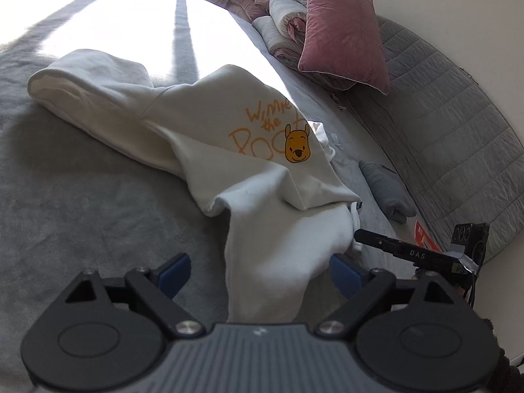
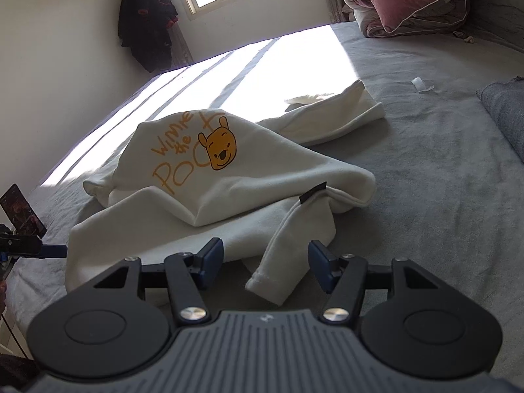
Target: Fold clothes
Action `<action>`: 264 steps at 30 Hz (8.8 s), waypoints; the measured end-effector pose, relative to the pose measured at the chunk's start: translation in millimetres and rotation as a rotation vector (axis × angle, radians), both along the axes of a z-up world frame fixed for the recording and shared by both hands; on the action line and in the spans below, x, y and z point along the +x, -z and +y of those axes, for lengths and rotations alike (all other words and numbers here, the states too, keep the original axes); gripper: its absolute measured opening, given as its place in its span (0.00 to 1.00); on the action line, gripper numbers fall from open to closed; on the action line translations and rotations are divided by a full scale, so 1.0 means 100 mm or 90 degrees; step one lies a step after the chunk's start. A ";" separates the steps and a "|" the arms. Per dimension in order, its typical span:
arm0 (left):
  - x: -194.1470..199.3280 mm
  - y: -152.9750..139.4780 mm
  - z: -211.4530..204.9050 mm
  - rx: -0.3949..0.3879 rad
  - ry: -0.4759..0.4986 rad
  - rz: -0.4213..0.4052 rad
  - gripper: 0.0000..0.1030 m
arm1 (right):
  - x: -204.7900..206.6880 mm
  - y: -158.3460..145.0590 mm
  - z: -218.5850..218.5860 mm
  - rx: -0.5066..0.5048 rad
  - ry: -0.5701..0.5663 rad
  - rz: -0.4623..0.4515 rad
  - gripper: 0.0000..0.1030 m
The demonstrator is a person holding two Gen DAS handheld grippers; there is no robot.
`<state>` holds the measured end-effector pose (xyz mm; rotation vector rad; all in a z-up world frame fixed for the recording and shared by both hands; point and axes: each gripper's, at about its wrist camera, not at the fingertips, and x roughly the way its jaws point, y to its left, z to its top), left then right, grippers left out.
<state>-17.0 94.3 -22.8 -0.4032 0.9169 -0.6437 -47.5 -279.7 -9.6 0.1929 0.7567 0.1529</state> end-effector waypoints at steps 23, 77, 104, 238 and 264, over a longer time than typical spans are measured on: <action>-0.66 -0.11 0.51 -0.095 -0.111 0.109 0.04 | -0.49 -0.62 -0.55 0.106 0.005 0.049 0.05; 0.69 -0.29 0.24 0.128 -0.076 -0.024 0.72 | 0.65 -0.58 0.16 -0.022 -0.100 0.052 0.46; 2.06 0.09 0.02 0.332 -0.036 -0.140 0.58 | 1.97 -0.10 0.71 -0.125 -0.220 -0.012 0.55; 1.66 -0.95 -5.07 -0.029 0.235 -0.234 0.08 | 0.59 -0.13 -3.50 0.700 0.254 -0.236 0.53; 0.96 -0.32 -4.93 0.060 0.550 -0.209 0.43 | 0.03 -0.66 -3.19 0.127 0.272 -0.237 0.65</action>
